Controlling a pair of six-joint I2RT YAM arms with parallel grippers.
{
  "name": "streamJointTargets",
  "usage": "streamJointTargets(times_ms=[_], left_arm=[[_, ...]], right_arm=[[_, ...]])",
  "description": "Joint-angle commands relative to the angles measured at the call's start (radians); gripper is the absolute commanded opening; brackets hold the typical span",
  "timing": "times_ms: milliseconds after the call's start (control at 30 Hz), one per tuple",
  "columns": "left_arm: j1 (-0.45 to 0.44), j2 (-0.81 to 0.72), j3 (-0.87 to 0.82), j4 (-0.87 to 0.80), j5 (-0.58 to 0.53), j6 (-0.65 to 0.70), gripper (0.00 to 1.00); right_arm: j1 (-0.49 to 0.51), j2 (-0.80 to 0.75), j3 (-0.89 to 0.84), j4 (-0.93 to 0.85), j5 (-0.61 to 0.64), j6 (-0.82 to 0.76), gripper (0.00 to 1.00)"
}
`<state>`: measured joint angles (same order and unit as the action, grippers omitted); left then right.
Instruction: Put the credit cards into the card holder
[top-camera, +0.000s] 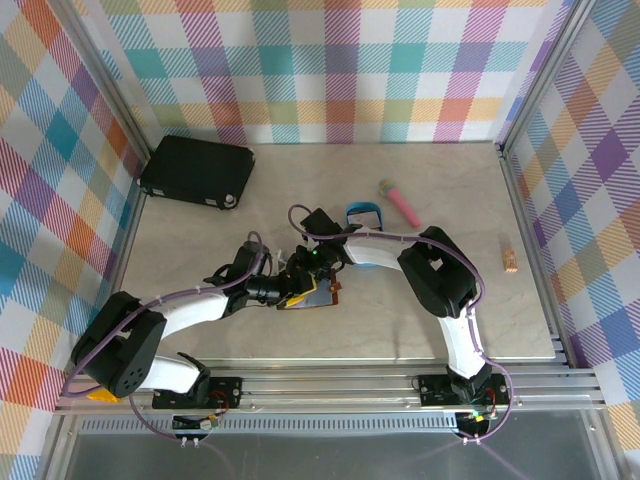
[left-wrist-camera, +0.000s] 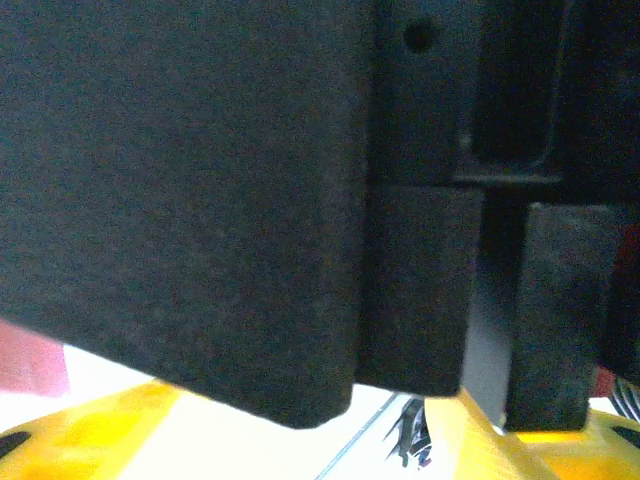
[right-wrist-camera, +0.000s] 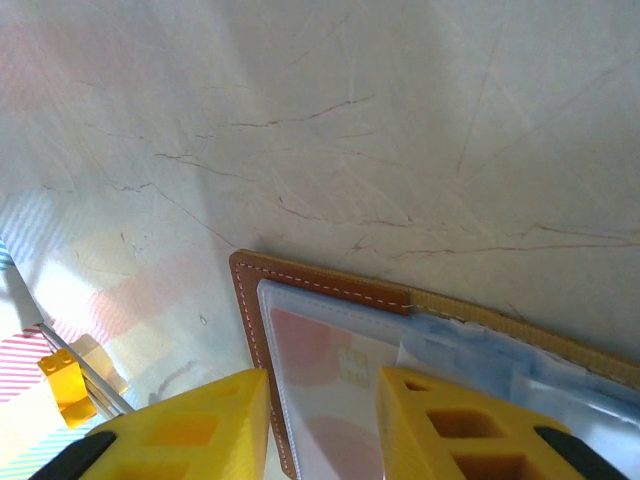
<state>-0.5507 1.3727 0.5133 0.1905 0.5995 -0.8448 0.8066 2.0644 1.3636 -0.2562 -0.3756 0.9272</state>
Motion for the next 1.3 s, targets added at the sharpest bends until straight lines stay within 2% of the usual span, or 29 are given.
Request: streamJointTargets(times_ms=[0,200,333,467,700,833,967,1133,1267], left_arm=[[-0.024,-0.021,0.021,-0.023,-0.029,0.028,0.59],[-0.056,-0.017,0.04,-0.047,-0.039,0.042,0.61],[-0.127,-0.032,0.09,-0.156,-0.125,0.096,0.65],[-0.172,-0.055,0.131,-0.259,-0.227,0.144,0.65],[-0.178,-0.052,0.14,-0.311,-0.277,0.152,0.65],[-0.178,-0.028,0.105,-0.255,-0.284,0.122,0.65],[-0.177,0.006,0.072,-0.155,-0.243,0.094,0.65],[-0.178,0.015,0.057,-0.178,-0.297,0.098,0.65],[-0.176,0.044,0.045,-0.156,-0.297,0.102,0.65]], right_arm=[[0.008,0.017,0.023,-0.034,0.014,-0.016,0.34],[0.008,0.02,0.026,-0.035,0.015,-0.017,0.34],[0.008,0.019,0.025,-0.036,0.017,-0.015,0.34],[0.008,0.021,0.025,-0.033,0.016,-0.013,0.34],[0.008,0.018,0.023,-0.031,0.017,-0.011,0.34],[0.008,0.011,0.022,-0.031,0.017,-0.012,0.34],[0.008,0.004,0.019,-0.034,0.017,-0.015,0.34],[0.008,-0.012,0.016,-0.029,0.017,-0.018,0.34],[0.008,-0.025,0.016,-0.033,0.015,-0.022,0.34]])
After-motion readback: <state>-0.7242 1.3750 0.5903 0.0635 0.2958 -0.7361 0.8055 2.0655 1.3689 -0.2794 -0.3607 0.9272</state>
